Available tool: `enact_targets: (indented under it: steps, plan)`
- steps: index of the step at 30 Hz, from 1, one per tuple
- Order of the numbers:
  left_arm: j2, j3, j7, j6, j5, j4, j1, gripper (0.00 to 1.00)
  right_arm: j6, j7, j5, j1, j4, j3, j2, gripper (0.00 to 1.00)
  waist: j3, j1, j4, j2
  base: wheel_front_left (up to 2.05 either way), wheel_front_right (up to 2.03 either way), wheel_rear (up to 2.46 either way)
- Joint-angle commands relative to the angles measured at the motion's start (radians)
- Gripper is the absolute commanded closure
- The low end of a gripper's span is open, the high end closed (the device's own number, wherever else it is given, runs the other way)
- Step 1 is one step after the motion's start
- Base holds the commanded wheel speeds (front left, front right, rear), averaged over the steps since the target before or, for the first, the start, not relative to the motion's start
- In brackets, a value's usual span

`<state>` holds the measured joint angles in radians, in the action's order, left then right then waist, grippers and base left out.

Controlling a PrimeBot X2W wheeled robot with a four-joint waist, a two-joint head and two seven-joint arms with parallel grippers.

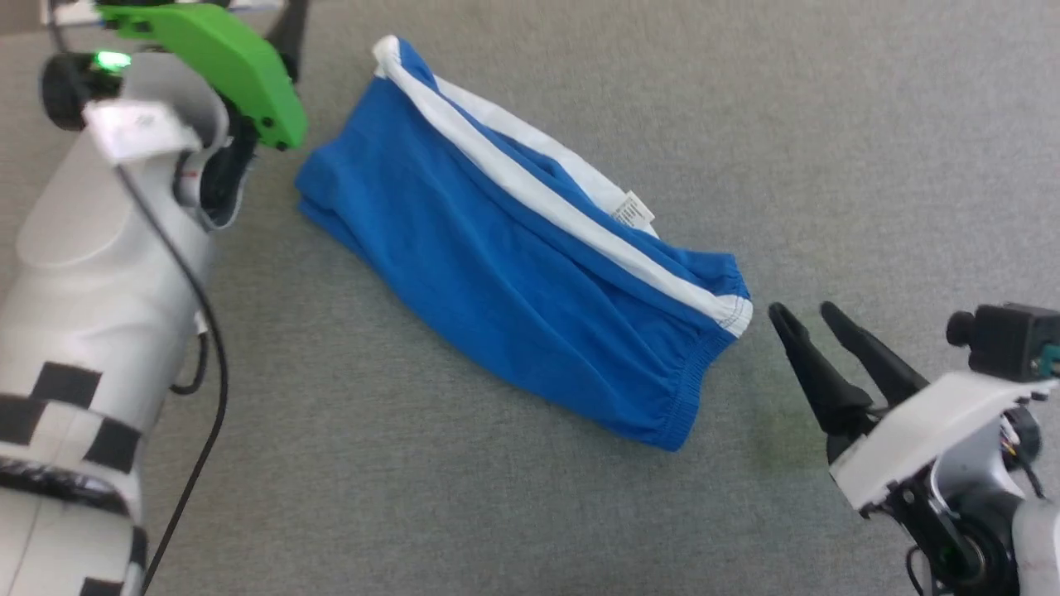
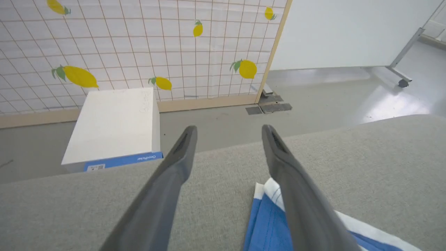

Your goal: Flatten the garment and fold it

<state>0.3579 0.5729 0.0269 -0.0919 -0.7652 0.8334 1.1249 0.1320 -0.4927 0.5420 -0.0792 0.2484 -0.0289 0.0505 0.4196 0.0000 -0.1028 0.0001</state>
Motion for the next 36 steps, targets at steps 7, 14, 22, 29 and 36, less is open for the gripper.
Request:
enact_targets:
  steps: [7, 14, 22, 29, 36]
  plan:
    - [0.083, -0.052, 0.228, 0.038, 0.057, -0.185, -0.223, 0.0, -0.001, -0.077, -0.184, 0.104, 0.107, -0.002, 0.0, 0.0, -0.136, 0.0, 0.062, -0.0001, 0.0, 0.0, 0.0]
    - [0.091, -0.246, 0.234, 0.166, 0.148, -0.555, -0.585, 0.0, -0.001, -0.157, -0.228, 0.138, 0.079, 0.033, 0.0, 0.0, -0.19, 0.0, 0.114, -0.0001, 0.0, 0.0, 0.0]
    - [0.029, -0.372, 0.235, 0.213, 0.189, -0.766, -0.912, 0.0, -0.001, -0.16, -0.208, 0.079, -0.063, 0.037, 0.0, 0.0, -0.219, 0.0, 0.158, -0.0001, 0.0, 0.0, 0.0]
    - [-0.002, -0.393, 0.235, 0.208, 0.211, -0.819, -1.004, 0.0, -0.001, -0.134, -0.199, 0.012, -0.23, 0.06, 0.0, 0.0, -0.219, 0.0, 0.177, -0.0001, 0.0, 0.0, 0.0]
    - [-0.024, -0.386, 0.235, 0.195, 0.224, -0.819, -1.019, 0.0, -0.001, -0.113, -0.263, -0.072, -0.399, 0.09, 0.0, 0.0, -0.218, 0.0, 0.181, -0.0001, 0.0, 0.0, 0.0]
